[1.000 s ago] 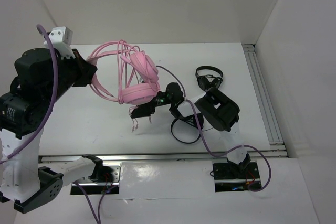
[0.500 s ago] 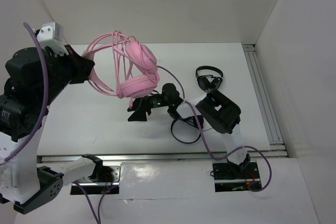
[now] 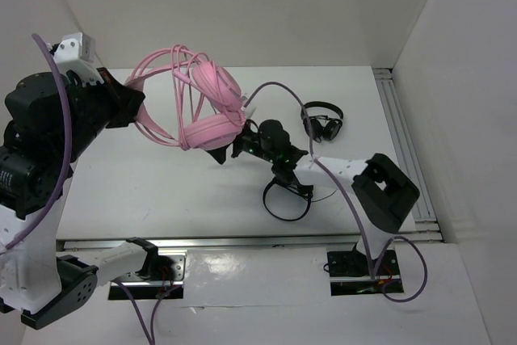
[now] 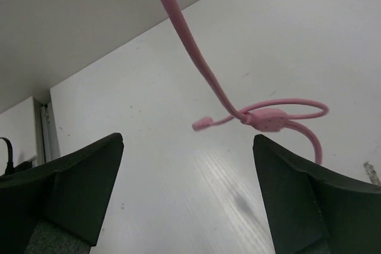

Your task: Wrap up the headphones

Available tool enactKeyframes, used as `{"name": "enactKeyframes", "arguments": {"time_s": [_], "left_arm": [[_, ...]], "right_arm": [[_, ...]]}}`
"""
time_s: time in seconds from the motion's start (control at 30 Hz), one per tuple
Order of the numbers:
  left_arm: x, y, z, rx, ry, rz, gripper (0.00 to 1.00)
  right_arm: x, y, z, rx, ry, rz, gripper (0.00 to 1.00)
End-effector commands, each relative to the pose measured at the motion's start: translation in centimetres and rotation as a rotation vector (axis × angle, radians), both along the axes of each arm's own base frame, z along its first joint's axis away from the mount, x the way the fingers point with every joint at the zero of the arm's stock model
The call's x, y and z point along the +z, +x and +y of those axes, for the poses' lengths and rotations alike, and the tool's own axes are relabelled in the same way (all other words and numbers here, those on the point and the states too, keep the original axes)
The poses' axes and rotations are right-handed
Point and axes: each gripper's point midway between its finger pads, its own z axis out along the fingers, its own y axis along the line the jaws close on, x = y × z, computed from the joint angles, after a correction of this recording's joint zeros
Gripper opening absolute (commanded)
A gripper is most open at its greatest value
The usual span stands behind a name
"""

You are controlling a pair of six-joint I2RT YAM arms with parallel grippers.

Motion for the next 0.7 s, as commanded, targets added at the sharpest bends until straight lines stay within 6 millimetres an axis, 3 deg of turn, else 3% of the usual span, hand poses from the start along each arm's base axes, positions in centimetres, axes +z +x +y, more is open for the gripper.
{"name": "enactKeyframes", "arguments": {"time_s": [0.0, 0.03, 0.1, 0.17, 0.2, 0.3, 0.33, 0.43, 0.57, 0.6, 0.67], "left_arm": [[5.0, -0.1, -0.1, 0.015, -0.118, -0.166, 0.0], [5.0, -0.1, -0.1, 0.015, -0.117, -0.166, 0.0], [4.7, 0.1, 0.0, 0.024, -0.113, -0.158, 0.0], [4.4, 0.2, -0.2, 0.015, -0.111, -0.147, 0.0], [4.4, 0.1, -0.5, 0.003, -0.123, -0.144, 0.0], [4.4, 0.0, -0.9, -0.02, -0.135, -0.14, 0.0], [5.0, -0.3, -0.8, -0.021, -0.141, -0.157, 0.0], [5.4, -0.5, -0.9, -0.03, -0.144, -0.162, 0.0], [5.5, -0.9, -1.5, -0.062, -0.158, -0.155, 0.0], [5.5, -1.1, -1.9, -0.086, -0.161, -0.153, 0.0], [5.5, -1.8, -1.8, -0.096, -0.175, -0.163, 0.0]], "right_arm": [[0.2, -0.4, -2.8, -0.099, -0.085, -0.082, 0.96], [0.5, -1.1, -3.0, -0.076, -0.075, -0.089, 0.92], [1.6, -3.0, -3.5, -0.01, -0.033, -0.122, 0.71], [1.6, -3.7, -3.4, 0.024, -0.039, -0.128, 0.53], [1.4, -3.4, -3.2, 0.025, -0.06, -0.129, 0.51], [-0.9, -2.9, -2.7, 0.015, -0.129, -0.107, 0.73], [-1.4, -3.1, -2.5, 0.037, -0.139, -0.112, 0.85], [-2.0, -3.4, -1.9, 0.093, -0.137, -0.105, 0.95], [-2.2, -3.1, -0.9, 0.136, -0.119, -0.088, 0.97], [-3.0, -2.9, -0.7, 0.136, -0.123, -0.072, 0.95], [-2.5, -2.9, 0.1, 0.157, -0.09, -0.059, 0.87]]}}
